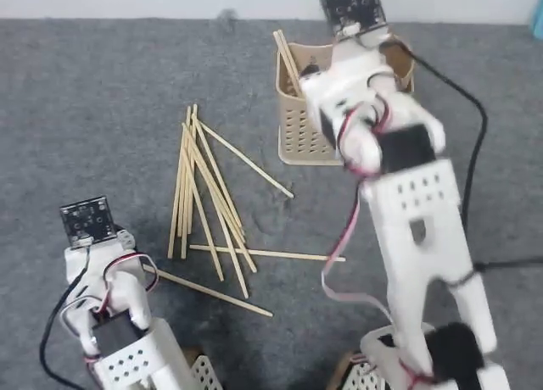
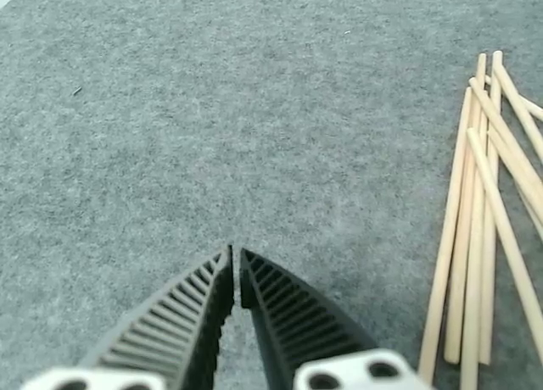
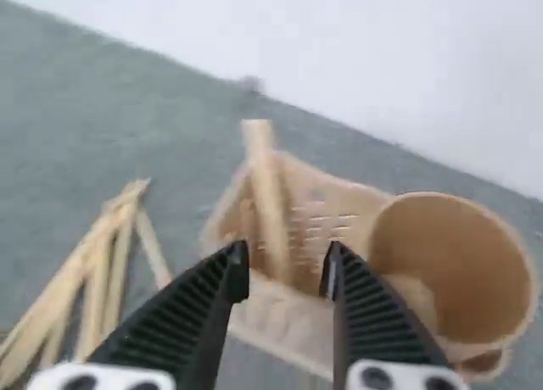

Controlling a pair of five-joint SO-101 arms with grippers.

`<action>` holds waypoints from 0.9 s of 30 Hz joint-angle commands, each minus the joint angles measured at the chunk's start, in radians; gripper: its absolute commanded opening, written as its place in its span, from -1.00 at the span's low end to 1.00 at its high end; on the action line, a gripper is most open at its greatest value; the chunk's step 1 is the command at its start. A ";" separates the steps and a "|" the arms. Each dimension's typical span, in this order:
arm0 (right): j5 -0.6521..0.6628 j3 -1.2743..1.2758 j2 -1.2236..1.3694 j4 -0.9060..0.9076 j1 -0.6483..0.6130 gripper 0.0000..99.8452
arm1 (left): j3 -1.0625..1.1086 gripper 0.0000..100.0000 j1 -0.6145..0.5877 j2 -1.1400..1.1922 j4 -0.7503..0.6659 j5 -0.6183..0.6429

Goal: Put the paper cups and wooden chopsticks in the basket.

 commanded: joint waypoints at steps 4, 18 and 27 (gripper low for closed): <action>-0.002 -0.028 -0.150 0.182 -0.314 -0.68 | -0.005 -0.97 0.003 -0.020 0.000 -0.008; 0.144 0.138 0.274 -0.154 -0.377 -0.68 | -0.005 -0.97 0.002 -0.020 0.000 -0.008; 0.209 -0.184 0.711 -0.209 -0.295 -0.68 | -0.005 -0.97 0.003 -0.020 0.000 -0.009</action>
